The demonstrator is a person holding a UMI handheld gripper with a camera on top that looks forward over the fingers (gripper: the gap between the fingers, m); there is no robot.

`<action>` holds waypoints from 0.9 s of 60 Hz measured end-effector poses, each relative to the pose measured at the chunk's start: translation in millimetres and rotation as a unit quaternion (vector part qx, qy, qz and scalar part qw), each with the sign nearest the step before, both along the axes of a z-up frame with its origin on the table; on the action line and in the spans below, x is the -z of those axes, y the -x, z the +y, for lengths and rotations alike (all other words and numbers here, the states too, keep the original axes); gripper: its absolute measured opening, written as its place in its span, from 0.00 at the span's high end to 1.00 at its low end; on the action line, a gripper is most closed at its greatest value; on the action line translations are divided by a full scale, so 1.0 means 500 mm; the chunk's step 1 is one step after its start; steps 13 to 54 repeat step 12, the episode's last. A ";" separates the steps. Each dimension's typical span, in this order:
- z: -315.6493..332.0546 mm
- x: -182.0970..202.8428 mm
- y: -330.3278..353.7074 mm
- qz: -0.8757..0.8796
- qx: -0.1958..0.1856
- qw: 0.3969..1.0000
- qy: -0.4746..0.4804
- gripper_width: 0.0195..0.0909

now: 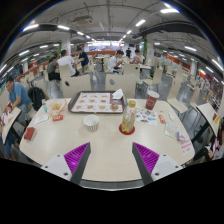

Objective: Pour water

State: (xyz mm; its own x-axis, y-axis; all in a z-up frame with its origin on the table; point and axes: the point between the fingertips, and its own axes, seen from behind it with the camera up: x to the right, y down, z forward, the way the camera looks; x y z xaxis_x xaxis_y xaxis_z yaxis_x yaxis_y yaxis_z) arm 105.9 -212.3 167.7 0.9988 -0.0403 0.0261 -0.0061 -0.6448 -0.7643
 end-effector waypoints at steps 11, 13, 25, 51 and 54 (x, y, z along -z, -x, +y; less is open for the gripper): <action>0.000 -0.003 -0.004 0.001 -0.001 1.000 -0.003 0.08; 0.000 -0.003 -0.003 0.002 -0.002 1.000 -0.004 0.08; 0.000 -0.003 -0.003 0.002 -0.002 1.000 -0.004 0.08; 0.000 -0.003 -0.003 0.002 -0.002 1.000 -0.004 0.08; 0.000 -0.003 -0.003 0.002 -0.002 1.000 -0.004 0.08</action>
